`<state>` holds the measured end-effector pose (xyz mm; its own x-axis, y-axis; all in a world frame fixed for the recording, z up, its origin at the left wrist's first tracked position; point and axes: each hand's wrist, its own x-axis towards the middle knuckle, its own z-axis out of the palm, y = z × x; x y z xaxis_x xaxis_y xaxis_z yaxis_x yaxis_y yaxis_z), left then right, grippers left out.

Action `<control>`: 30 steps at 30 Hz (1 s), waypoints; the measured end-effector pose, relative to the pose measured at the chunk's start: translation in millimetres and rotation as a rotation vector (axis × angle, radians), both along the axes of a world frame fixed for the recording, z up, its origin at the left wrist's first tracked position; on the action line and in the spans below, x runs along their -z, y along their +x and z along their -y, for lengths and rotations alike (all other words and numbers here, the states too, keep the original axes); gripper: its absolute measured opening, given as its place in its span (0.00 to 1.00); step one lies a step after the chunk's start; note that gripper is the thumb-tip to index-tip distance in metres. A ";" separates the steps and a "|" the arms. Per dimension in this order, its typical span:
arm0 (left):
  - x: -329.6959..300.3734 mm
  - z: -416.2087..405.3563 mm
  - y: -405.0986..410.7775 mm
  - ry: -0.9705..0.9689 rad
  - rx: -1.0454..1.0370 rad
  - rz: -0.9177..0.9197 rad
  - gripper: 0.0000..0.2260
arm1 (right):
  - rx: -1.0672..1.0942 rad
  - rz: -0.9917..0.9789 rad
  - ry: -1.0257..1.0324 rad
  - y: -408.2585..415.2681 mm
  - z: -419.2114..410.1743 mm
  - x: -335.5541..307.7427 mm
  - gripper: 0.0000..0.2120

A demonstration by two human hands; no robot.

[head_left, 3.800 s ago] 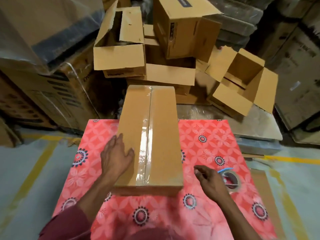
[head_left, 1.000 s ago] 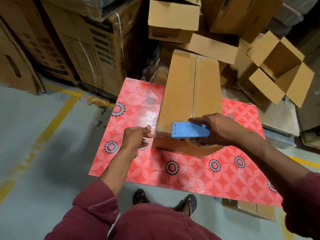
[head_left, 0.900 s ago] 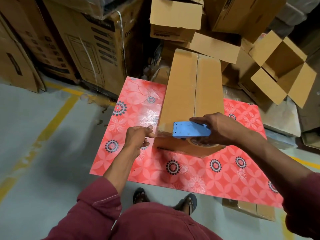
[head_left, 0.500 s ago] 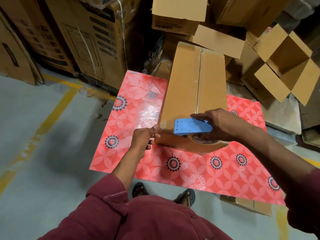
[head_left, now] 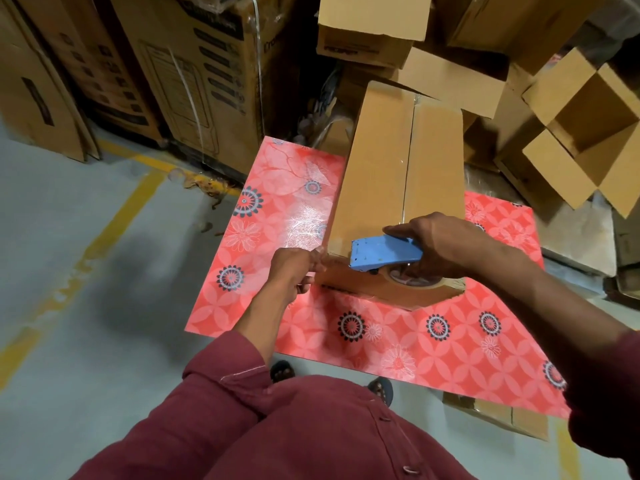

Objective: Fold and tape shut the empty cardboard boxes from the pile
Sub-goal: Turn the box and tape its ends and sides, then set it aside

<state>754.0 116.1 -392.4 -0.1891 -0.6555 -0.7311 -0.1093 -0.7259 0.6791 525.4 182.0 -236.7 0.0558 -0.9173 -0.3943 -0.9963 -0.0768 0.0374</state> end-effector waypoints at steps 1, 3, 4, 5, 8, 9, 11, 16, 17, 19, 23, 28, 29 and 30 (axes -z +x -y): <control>1.3 -0.8 -1.3 -0.001 -0.010 0.003 0.10 | -0.001 -0.004 -0.002 0.5 0.1 0.1 0.35; 4.6 -1.1 -2.6 -0.005 -0.021 0.018 0.11 | -0.005 -0.012 -0.002 1.6 0.6 0.0 0.34; 7.8 -1.0 -3.0 -0.007 -0.026 0.033 0.13 | -0.007 -0.016 0.004 2.3 1.0 -0.8 0.33; 12.4 -1.7 -2.7 -0.003 -0.026 0.052 0.15 | -0.011 -0.018 0.009 3.0 1.5 -1.2 0.32; 29.6 -10.2 -2.5 0.014 -0.018 0.116 0.22 | -0.020 -0.029 0.029 5.4 3.3 -2.6 0.29; 35.4 -14.4 -2.3 0.001 0.001 0.166 0.22 | -0.019 -0.032 0.032 6.2 3.5 -2.7 0.28; 40.6 -22.2 -3.0 -0.111 0.023 0.329 0.16 | -0.019 -0.038 0.039 6.6 3.8 -2.6 0.28; 0.2 -25.5 -4.5 -1.108 0.001 0.357 0.11 | -0.003 -0.040 0.102 6.8 9.5 -3.4 0.35; -7.5 -25.5 -5.2 -1.304 0.122 0.329 0.14 | -0.017 -0.047 0.100 7.6 11.0 -3.2 0.36; -6.4 -26.6 -4.7 -1.540 0.430 0.379 0.19 | -0.074 -0.084 0.072 10.7 12.6 -4.9 0.35; 17.9 -33.1 4.8 -1.624 0.640 0.538 0.30 | -0.174 -0.077 0.126 18.0 8.7 -14.2 0.28; 21.2 -31.2 5.8 -1.676 0.654 0.584 0.30 | -0.156 -0.040 0.186 21.2 3.6 -27.3 0.23; 20.6 -31.2 6.3 -1.664 0.673 0.601 0.30 | -0.154 -0.026 0.185 19.5 4.3 -29.2 0.23; 20.0 -31.3 6.6 -1.651 0.685 0.612 0.30 | -0.157 -0.019 0.186 17.6 5.0 -30.4 0.24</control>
<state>760.6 147.4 -412.3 -0.6793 -0.6093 0.4090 -0.5210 0.7929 0.3159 542.9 177.1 -206.4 0.1831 -0.8093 -0.5582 -0.9709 -0.2380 0.0267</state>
